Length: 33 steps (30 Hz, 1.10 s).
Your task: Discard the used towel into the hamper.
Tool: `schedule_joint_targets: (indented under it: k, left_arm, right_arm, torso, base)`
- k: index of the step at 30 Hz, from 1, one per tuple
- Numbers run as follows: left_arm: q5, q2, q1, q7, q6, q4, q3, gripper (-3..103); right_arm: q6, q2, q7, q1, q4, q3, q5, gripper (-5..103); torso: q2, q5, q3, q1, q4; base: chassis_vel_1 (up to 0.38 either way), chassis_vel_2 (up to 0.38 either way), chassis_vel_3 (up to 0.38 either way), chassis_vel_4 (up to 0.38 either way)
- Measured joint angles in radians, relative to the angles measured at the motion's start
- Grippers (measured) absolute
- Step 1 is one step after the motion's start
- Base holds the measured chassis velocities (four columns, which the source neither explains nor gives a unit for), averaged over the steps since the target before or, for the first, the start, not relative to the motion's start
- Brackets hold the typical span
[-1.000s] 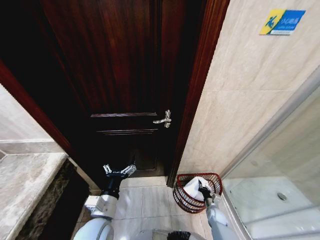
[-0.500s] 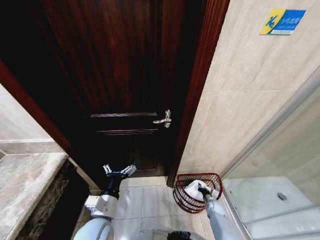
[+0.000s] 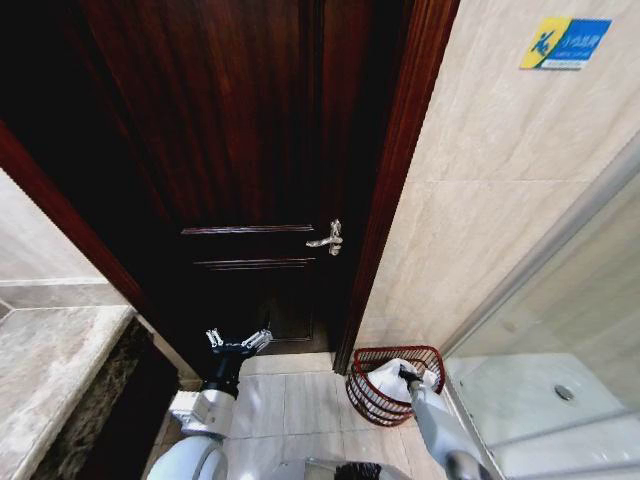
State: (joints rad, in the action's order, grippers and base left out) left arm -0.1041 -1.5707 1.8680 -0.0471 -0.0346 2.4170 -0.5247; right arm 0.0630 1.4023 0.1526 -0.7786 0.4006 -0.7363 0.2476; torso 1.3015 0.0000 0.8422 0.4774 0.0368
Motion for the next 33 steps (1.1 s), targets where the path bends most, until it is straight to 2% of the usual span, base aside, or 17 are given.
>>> schedule_joint_targets:
  k: [3, 8, 9, 11, 13, 15, 16, 19, 20, 22, 23, 24, 26, 28, 29, 31, 33]
  left_arm:
    - [0.000, 0.000, 0.000, 0.000, 0.000, 0.000, 0.000, 100]
    - [0.000, 0.000, 0.000, 0.000, 0.000, 0.000, 0.000, 100]
    - [0.000, 0.000, 0.000, 0.000, 0.000, 0.000, 0.000, 100]
    - [0.000, 0.000, 0.000, 0.000, 0.000, 0.000, 0.000, 100]
    - [0.000, 0.000, 0.000, 0.000, 0.000, 0.000, 0.000, 100]
    - [0.000, 0.000, 0.000, 0.000, 0.000, 0.000, 0.000, 100]
    - [0.000, 0.000, 0.000, 0.000, 0.000, 0.000, 0.000, 100]
    - [0.000, 0.000, 0.000, 0.000, 0.000, 0.000, 0.000, 100]
    - [0.000, 0.000, 0.000, 0.000, 0.000, 0.000, 0.000, 100]
    - [0.000, 0.000, 0.000, 0.000, 0.000, 0.000, 0.000, 100]
    - [0.000, 0.000, 0.000, 0.000, 0.000, 0.000, 0.000, 100]
    - [0.000, 0.000, 0.000, 0.000, 0.000, 0.000, 0.000, 100]
    - [0.000, 0.000, 0.000, 0.000, 0.000, 0.000, 0.000, 100]
    - [0.000, 0.000, 0.000, 0.000, 0.000, 0.000, 0.000, 100]
    - [0.000, 0.000, 0.000, 0.000, 0.000, 0.000, 0.000, 100]
    - [0.000, 0.000, 0.000, 0.000, 0.000, 0.000, 0.000, 100]
    - [0.000, 0.000, 0.000, 0.000, 0.000, 0.000, 0.000, 100]
  right_arm:
    - [0.036, -0.008, -0.001, 0.025, -0.058, -0.014, -0.043, 6]
    - [0.066, -0.023, -0.018, 0.004, -0.075, -0.029, -0.055, 6]
    - [0.071, -0.027, -0.024, 0.000, -0.081, -0.030, -0.055, 3]
    - [0.070, -0.032, -0.029, -0.007, -0.081, -0.031, -0.055, 12]
    - [0.070, -0.032, -0.029, -0.010, -0.079, -0.030, -0.055, 12]
    - [0.064, -0.026, -0.029, -0.022, -0.058, -0.027, -0.053, 22]
    - [0.064, -0.026, -0.029, -0.022, -0.058, -0.027, -0.053, 22]
    - [0.058, -0.015, -0.028, -0.041, -0.028, -0.019, -0.050, 38]
    - [0.058, -0.015, -0.028, -0.041, -0.028, -0.019, -0.050, 38]
    - [0.057, -0.006, -0.025, -0.059, 0.005, -0.011, -0.047, 50]
    - [0.057, -0.006, -0.025, -0.059, 0.005, -0.011, -0.047, 50]
    - [0.057, -0.002, -0.024, -0.067, 0.020, -0.007, -0.046, 55]
    - [0.078, 0.011, -0.015, -0.093, 0.071, 0.002, -0.077, 66]
    - [0.088, 0.015, -0.010, -0.104, 0.090, 0.005, -0.090, 66]
    - [0.103, 0.026, -0.005, -0.136, 0.140, 0.013, -0.110, 77]
    - [0.114, 0.030, -0.005, -0.147, 0.152, 0.014, -0.127, 77]
    - [0.154, 0.035, -0.004, -0.177, 0.168, 0.007, -0.192, 88]
  torso:
    - [0.000, 0.0000, 0.000, 0.000, 0.0000]
    - [0.000, -0.0002, 0.000, 0.000, -0.0002]
    - [0.000, -0.0001, 0.000, 0.000, -0.0006]
    - [0.000, -0.0002, 0.000, 0.000, -0.0003]
    - [0.000, -0.0002, 0.000, 0.000, -0.0004]
    - [0.000, 0.0002, 0.000, 0.000, 0.0000]
    - [0.000, 0.0002, 0.000, 0.000, 0.0000]
    - [0.000, 0.0001, 0.000, 0.000, -0.0002]
    - [0.000, 0.0001, 0.000, 0.000, -0.0002]
    - [0.000, -0.0002, 0.000, 0.000, -0.0001]
    - [0.000, -0.0002, 0.000, 0.000, -0.0001]
    - [0.000, -0.0001, 0.000, 0.000, -0.0002]
    - [0.000, -0.0001, 0.000, 0.000, 0.0000]
    - [0.000, -0.0001, 0.000, 0.000, -0.0001]
    - [0.000, -0.0001, 0.000, 0.000, -0.0001]
    - [0.000, 0.0000, 0.000, 0.000, -0.0001]
    - [0.000, 0.0002, 0.000, 0.000, -0.0001]
  base:
    - [0.000, 0.000, 0.000, 0.000]
    - [0.000, 0.000, 0.000, 0.000]
    - [0.000, 0.000, 0.000, 0.000]
    - [0.000, 0.000, 0.000, 0.000]
    - [0.000, 0.000, 0.000, 0.000]
    - [0.000, 0.000, 0.000, 0.000]
    - [0.000, 0.000, 0.000, 0.000]
    - [0.000, 0.000, 0.000, 0.000]
    - [0.000, 0.000, 0.000, 0.000]
    - [0.000, 0.000, 0.000, 0.000]
    - [0.000, 0.000, 0.000, 0.000]
    - [0.000, 0.000, 0.000, 0.000]
    - [0.000, 0.000, 0.000, 0.000]
    - [0.000, 0.000, 0.000, 0.000]
    - [0.000, 0.000, 0.000, 0.000]
    - [0.000, 0.000, 0.000, 0.000]
    - [0.000, 0.000, 0.000, 0.000]
